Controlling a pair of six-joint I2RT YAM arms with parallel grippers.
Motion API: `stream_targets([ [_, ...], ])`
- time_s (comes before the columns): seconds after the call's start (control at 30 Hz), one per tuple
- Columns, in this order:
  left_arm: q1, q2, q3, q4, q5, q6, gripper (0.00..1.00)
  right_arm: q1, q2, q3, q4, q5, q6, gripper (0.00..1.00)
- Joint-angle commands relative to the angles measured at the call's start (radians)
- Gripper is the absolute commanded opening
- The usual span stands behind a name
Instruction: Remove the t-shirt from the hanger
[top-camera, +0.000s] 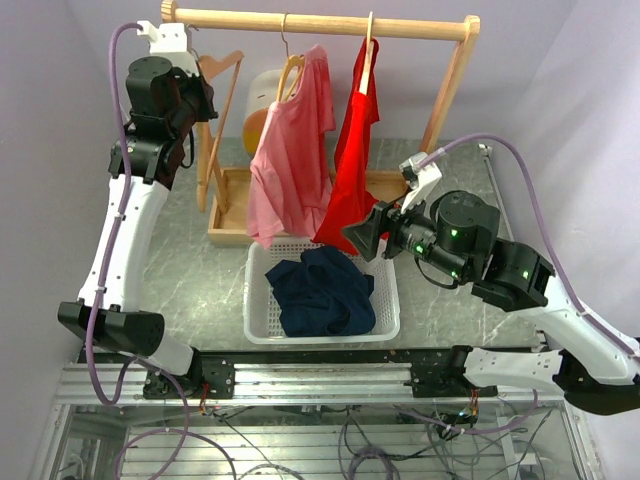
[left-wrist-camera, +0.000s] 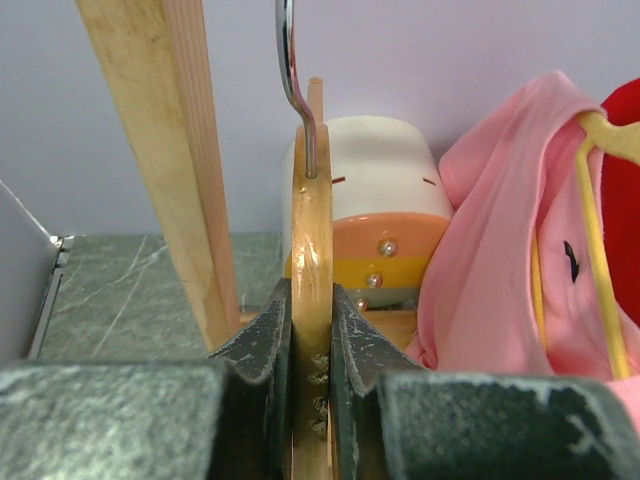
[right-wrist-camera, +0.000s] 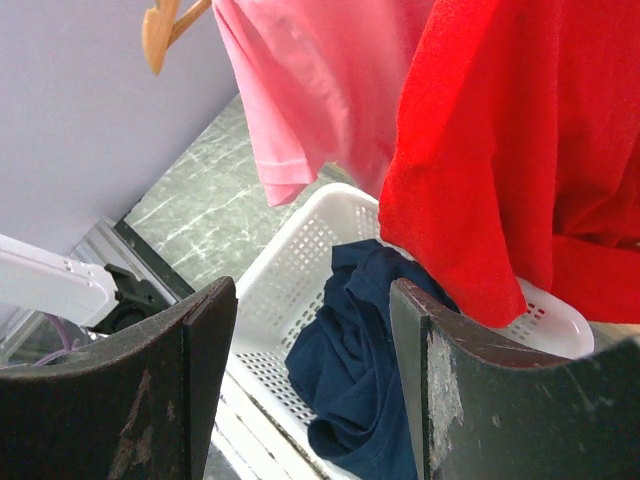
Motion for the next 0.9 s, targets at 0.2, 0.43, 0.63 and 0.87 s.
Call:
stream_targets([
  [0.2,0.001,-0.059,-0.079,0.371,0.012,-0.042,0.07,0.001,-0.026,-0.081,0.076,-0.006,0.042,0.62],
  [0.43,0.001,-0.143,-0.179,0.441,0.019,-0.041,0.07,0.001,-0.003,-0.084,0.094,-0.011,0.026,0.62],
  [0.63,0.001,-0.102,-0.114,0.424,0.01,-0.021,0.07,0.001,0.018,-0.072,0.102,-0.015,0.013,0.62],
  [0.87,0.001,0.047,0.018,0.362,0.005,0.003,0.07,0.001,0.012,-0.078,0.109,-0.017,0.031,0.62],
])
